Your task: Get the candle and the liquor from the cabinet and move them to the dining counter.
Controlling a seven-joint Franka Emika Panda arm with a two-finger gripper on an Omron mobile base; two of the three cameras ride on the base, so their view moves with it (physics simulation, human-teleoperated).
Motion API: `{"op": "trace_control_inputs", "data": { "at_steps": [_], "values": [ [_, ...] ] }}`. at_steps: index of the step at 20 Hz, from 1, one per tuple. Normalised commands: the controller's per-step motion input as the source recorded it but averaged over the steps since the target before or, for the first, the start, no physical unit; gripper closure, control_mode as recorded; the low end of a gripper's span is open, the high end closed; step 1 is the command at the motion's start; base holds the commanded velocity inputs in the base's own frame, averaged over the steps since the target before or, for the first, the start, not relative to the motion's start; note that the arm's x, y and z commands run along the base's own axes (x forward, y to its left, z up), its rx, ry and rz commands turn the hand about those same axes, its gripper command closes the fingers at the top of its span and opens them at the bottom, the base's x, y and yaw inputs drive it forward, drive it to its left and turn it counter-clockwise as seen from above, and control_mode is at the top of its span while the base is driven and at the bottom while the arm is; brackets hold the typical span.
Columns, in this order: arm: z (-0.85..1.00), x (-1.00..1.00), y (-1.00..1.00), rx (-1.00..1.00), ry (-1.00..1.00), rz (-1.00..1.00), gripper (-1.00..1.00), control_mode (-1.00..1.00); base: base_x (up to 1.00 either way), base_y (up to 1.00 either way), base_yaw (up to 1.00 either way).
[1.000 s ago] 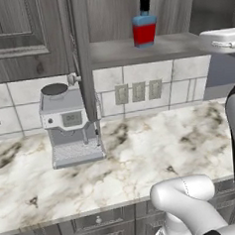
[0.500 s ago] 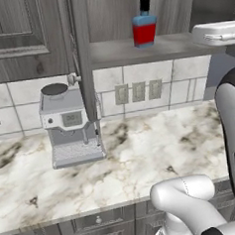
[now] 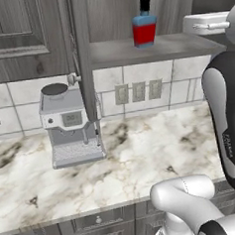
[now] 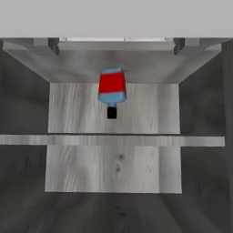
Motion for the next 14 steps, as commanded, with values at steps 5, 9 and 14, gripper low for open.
{"op": "trace_control_inputs", "data": {
  "at_steps": [5, 9, 14],
  "values": [
    [0.03, 0.12, -0.18, 0.00, -0.04, 0.00, -1.00, -1.00, 0.00, 0.00, 0.00],
    [0.05, 0.18, -0.21, 0.00, -0.03, 0.00, -1.00, -1.00, 0.00, 0.00, 0.00],
    [0.02, 0.34, -0.14, 0.00, -0.01, 0.00, -1.00, -1.00, 0.00, 0.00, 0.00]
  ]
}}
